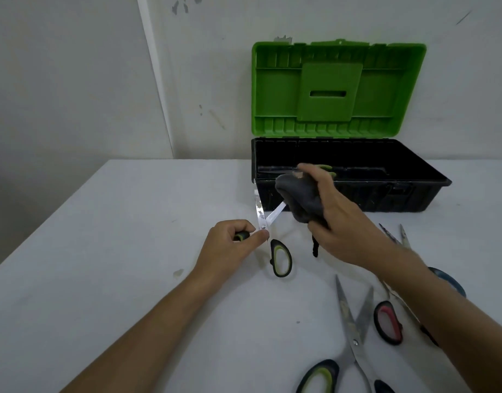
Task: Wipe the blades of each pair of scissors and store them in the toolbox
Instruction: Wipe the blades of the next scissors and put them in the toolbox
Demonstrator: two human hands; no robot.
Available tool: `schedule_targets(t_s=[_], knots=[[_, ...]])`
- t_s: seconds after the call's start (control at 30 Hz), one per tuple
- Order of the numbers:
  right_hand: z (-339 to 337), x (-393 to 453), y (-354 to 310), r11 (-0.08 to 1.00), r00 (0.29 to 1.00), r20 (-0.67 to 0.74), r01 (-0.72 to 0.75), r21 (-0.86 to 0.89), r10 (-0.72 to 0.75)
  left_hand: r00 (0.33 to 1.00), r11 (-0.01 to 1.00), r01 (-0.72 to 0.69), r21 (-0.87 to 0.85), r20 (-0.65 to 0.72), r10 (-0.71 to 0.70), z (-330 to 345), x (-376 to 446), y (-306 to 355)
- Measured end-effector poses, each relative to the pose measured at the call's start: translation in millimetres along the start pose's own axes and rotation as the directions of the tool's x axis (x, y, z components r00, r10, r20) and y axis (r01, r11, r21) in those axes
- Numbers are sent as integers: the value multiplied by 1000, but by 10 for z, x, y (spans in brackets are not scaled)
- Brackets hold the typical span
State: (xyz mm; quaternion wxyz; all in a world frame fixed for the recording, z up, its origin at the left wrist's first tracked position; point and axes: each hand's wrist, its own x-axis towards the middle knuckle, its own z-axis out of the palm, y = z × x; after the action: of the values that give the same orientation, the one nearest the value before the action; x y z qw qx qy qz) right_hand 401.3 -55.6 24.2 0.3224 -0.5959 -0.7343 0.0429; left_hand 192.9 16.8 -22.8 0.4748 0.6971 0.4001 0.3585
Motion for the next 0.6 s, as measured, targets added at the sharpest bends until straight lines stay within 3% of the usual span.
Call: schedule_targets(t_s=[0.17,0.4,0.5,0.6], knots=[[-48,-84,27,996,998,32,-52,72,50,999,999,29,35,-23,-28,18,13,-8],[107,-42,-24,988,988,-75,-125,86,132,1000,997,2,75,-31,0,28,-27,3],[154,38,-19,999,991,-126,-34,13,35,999,998,-1,60,-48,4,22,-21,7],[249,27,27,978,989,-104,88,-191,-109,998,995,-23,95,-50,28,37,-33,12]])
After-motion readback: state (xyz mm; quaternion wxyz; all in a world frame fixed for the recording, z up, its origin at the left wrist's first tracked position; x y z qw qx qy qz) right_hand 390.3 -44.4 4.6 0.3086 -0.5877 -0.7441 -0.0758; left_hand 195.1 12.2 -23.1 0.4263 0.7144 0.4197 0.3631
